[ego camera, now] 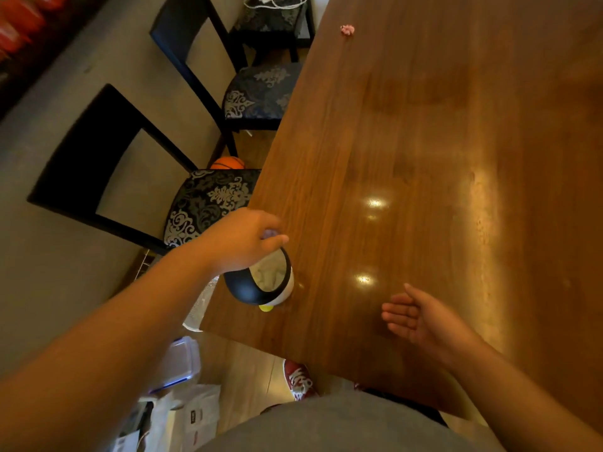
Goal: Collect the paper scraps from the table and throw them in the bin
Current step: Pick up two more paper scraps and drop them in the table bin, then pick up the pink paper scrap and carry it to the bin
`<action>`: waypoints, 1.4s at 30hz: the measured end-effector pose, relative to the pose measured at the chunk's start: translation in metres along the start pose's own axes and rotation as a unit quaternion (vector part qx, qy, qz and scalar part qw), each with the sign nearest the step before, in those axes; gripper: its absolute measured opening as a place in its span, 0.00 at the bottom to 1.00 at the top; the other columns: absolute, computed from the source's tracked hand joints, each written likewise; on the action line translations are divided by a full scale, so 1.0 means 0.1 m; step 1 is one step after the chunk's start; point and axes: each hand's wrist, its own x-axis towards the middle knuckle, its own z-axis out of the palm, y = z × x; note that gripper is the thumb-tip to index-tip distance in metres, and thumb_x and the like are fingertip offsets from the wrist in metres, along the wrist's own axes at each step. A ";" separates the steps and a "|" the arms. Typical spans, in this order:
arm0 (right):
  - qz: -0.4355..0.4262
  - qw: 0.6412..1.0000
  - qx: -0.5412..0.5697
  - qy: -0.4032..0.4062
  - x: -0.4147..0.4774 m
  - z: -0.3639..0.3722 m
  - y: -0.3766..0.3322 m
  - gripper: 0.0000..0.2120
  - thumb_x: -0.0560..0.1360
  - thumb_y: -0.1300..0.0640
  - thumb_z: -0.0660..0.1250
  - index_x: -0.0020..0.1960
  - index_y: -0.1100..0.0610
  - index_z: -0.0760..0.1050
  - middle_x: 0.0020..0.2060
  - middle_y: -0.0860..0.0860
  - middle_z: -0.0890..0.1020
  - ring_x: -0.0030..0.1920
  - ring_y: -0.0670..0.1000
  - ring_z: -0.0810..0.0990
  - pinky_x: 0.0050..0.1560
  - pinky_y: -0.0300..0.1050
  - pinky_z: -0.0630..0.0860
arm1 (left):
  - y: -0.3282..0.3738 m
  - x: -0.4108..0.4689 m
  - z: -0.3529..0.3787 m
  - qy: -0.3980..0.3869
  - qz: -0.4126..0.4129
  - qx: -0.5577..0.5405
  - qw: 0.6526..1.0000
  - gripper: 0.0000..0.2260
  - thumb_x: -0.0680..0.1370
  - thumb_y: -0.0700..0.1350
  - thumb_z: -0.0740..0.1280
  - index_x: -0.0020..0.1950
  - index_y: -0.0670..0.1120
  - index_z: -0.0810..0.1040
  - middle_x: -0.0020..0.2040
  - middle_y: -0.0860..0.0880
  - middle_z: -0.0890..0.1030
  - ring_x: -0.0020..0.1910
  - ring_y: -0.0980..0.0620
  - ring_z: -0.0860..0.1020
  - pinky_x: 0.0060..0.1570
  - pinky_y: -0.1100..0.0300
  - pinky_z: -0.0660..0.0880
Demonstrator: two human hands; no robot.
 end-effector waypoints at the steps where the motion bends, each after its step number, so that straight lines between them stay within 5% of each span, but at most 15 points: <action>1: -0.001 1.000 0.001 0.000 0.00 0.00 -0.01 0.18 0.79 0.48 0.60 0.51 0.63 0.76 0.45 0.60 0.84 0.46 0.56 0.83 0.41 0.48 0.77 | -0.01 -0.05 -0.01 0.020 -0.009 -0.031 0.999 0.13 0.78 0.54 0.64 0.45 0.45 0.80 0.43 0.49 0.82 0.43 0.55 0.79 0.45 0.53 0.78; 5: 0.004 1.000 -0.008 0.000 0.02 0.03 0.00 0.17 0.79 0.48 0.60 0.52 0.63 0.75 0.46 0.61 0.83 0.47 0.57 0.82 0.42 0.49 0.77 | -0.13 -0.38 0.06 0.164 -0.078 -0.171 0.968 0.05 0.78 0.49 0.67 0.46 0.51 0.81 0.42 0.55 0.82 0.45 0.63 0.79 0.42 0.70 0.73; 11: 0.016 0.999 -0.041 0.022 0.00 0.15 0.18 0.15 0.80 0.52 0.61 0.53 0.64 0.75 0.49 0.63 0.81 0.48 0.59 0.80 0.44 0.50 0.77 | -0.47 -1.08 0.61 0.280 -0.261 -0.338 0.860 0.08 0.78 0.45 0.65 0.40 0.48 0.79 0.36 0.47 0.82 0.37 0.49 0.80 0.38 0.56 0.75; 16: 0.032 0.993 -0.094 0.059 -0.14 0.36 0.55 0.14 0.80 0.52 0.61 0.54 0.63 0.75 0.49 0.62 0.82 0.48 0.59 0.81 0.43 0.50 0.77 | -0.82 -1.58 1.36 0.113 -0.337 -0.420 0.835 0.08 0.78 0.39 0.65 0.40 0.40 0.79 0.37 0.40 0.81 0.39 0.41 0.79 0.42 0.50 0.75; 21: 0.015 0.983 -0.157 0.093 -0.36 0.53 1.13 0.12 0.79 0.55 0.63 0.50 0.64 0.78 0.41 0.59 0.83 0.39 0.56 0.81 0.35 0.46 0.78 | -1.10 -1.79 1.90 -0.109 -0.313 -0.356 0.874 0.13 0.75 0.41 0.69 0.31 0.50 0.77 0.27 0.53 0.77 0.30 0.55 0.75 0.31 0.65 0.71; 24: -0.001 0.980 -0.167 0.107 -0.56 0.49 1.54 0.10 0.79 0.58 0.63 0.47 0.64 0.78 0.37 0.58 0.81 0.34 0.52 0.79 0.28 0.38 0.76 | -1.13 -1.75 2.12 -0.187 -0.282 -0.331 0.881 0.07 0.77 0.44 0.68 0.40 0.44 0.81 0.38 0.46 0.82 0.40 0.50 0.80 0.41 0.60 0.75; 27: 0.011 0.977 -0.148 0.156 -0.77 0.27 1.96 0.08 0.79 0.58 0.63 0.46 0.62 0.77 0.41 0.59 0.81 0.39 0.55 0.80 0.36 0.45 0.78 | -1.00 -1.63 2.30 -0.241 -0.253 -0.290 0.891 0.07 0.77 0.45 0.66 0.43 0.43 0.80 0.40 0.45 0.82 0.38 0.51 0.80 0.34 0.65 0.75; 30: 0.026 0.964 -0.116 0.238 -0.99 -0.12 2.44 0.09 0.78 0.58 0.64 0.47 0.64 0.77 0.43 0.63 0.82 0.42 0.60 0.81 0.46 0.53 0.78 | -0.73 -1.46 2.47 -0.283 -0.215 -0.231 0.906 0.08 0.77 0.48 0.65 0.40 0.46 0.78 0.37 0.48 0.81 0.35 0.54 0.78 0.29 0.65 0.71; 35: 0.078 0.946 -0.004 0.316 -1.50 -0.87 3.41 0.12 0.78 0.56 0.65 0.53 0.66 0.76 0.42 0.61 0.81 0.36 0.57 0.79 0.35 0.46 0.75 | 0.05 -1.26 2.69 -0.336 -0.143 -0.156 0.918 0.08 0.77 0.48 0.64 0.41 0.47 0.78 0.40 0.47 0.82 0.36 0.51 0.79 0.33 0.61 0.73; 42: 0.130 0.905 0.146 0.377 -2.35 -1.68 4.88 0.11 0.78 0.54 0.65 0.50 0.63 0.75 0.40 0.60 0.81 0.36 0.57 0.79 0.37 0.46 0.75 | 1.75 -1.51 3.32 -0.395 -0.057 -0.112 0.910 0.07 0.78 0.41 0.64 0.41 0.43 0.77 0.37 0.45 0.78 0.33 0.52 0.75 0.30 0.62 0.70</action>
